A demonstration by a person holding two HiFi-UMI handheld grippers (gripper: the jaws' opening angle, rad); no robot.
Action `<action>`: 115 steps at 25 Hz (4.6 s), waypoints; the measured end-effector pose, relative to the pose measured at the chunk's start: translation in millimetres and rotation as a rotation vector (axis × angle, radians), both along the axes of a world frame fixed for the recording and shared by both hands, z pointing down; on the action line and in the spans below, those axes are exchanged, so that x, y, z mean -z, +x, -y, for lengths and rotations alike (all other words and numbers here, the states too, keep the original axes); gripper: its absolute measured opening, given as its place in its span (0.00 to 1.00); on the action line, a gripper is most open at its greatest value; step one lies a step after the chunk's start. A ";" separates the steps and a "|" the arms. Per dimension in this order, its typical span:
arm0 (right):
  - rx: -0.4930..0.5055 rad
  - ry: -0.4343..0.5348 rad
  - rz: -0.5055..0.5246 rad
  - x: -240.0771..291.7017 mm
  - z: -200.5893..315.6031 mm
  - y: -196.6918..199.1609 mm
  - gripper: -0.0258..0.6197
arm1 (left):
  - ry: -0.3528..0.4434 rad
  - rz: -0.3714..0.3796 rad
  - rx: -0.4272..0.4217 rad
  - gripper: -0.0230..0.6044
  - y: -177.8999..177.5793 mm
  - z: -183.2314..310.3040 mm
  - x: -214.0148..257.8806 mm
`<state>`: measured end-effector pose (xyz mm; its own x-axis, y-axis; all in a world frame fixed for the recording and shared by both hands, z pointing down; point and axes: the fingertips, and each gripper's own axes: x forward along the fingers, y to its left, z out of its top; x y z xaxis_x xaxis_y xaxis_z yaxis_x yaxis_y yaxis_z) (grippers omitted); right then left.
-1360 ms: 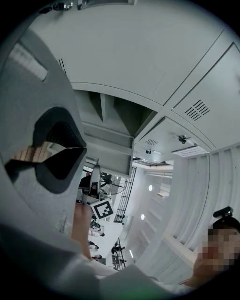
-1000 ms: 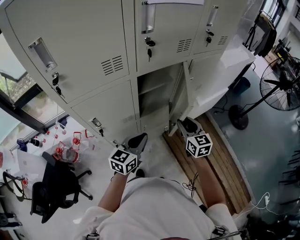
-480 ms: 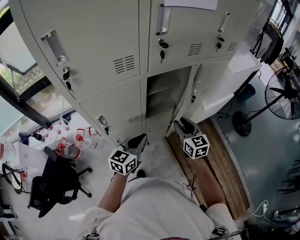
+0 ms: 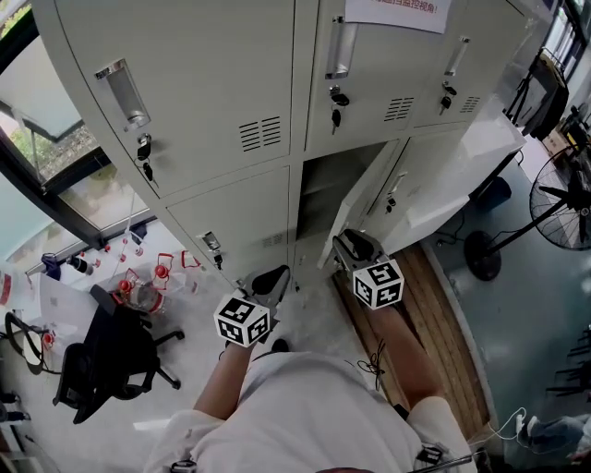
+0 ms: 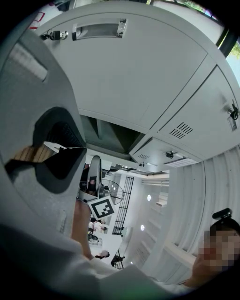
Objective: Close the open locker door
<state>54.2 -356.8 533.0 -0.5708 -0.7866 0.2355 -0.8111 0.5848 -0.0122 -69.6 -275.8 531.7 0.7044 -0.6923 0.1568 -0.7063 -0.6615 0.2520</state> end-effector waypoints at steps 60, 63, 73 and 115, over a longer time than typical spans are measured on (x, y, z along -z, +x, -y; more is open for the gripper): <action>0.006 -0.016 0.046 10.5 61.7 -42.2 0.21 | -0.036 -0.004 0.094 0.06 -37.6 24.4 -7.8; 0.003 -0.016 0.053 13.9 43.7 -28.9 0.19 | -0.040 -0.003 0.077 0.06 -22.6 17.4 -8.8; -0.058 -0.001 0.079 23.3 -20.5 36.4 0.12 | -0.050 -0.009 0.020 0.06 35.7 -13.6 -9.9; -0.013 0.093 0.085 48.1 -143.8 8.4 0.04 | 0.023 -0.007 0.008 0.06 -5.9 -72.0 24.1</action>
